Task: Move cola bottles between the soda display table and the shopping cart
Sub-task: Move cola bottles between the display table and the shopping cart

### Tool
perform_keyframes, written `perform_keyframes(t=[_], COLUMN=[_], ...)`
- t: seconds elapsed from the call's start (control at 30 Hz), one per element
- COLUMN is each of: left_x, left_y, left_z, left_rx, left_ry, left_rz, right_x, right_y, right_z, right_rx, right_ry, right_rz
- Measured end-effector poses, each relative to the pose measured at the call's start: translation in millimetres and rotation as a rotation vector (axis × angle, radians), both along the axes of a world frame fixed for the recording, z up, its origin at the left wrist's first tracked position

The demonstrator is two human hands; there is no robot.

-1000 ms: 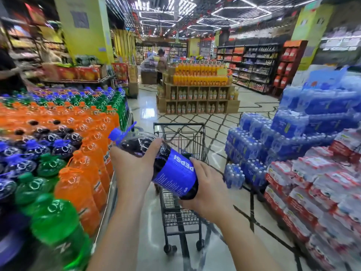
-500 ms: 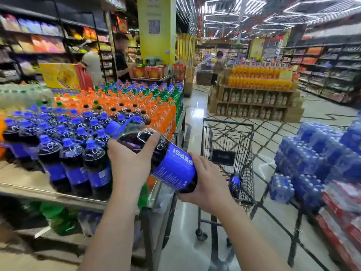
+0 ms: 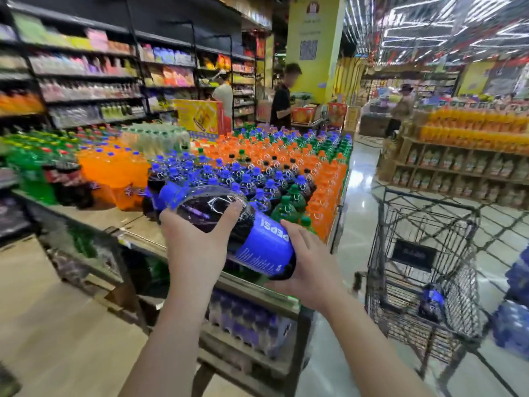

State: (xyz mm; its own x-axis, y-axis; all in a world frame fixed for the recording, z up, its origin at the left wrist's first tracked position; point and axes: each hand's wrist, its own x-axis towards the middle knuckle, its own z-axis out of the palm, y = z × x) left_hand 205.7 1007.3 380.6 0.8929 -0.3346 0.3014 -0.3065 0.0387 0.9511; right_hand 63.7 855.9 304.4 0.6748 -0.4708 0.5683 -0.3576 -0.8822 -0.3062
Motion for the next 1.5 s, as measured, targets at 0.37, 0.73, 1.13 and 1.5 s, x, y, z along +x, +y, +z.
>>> perform_keyframes(t=[0.37, 0.73, 1.13, 1.5], left_x=[164, 298, 479, 568], left_y=[81, 70, -31, -117], left_z=[-8, -31, -62, -110], left_rx=[0.055, 0.115, 0.212, 0.239], left_ry=[-0.028, -0.015, 0.014, 0.000], left_rz=[0.063, 0.094, 0.085, -0.049], right_x=[183, 327, 521, 601], right_y=[65, 50, -38, -83], right_z=[-20, -57, -114, -162], right_rx=[-0.005, 0.073, 0.188, 0.439], right_ry=[-0.069, -0.073, -0.074, 0.002], right_rz=[0.103, 0.118, 0.067, -0.217])
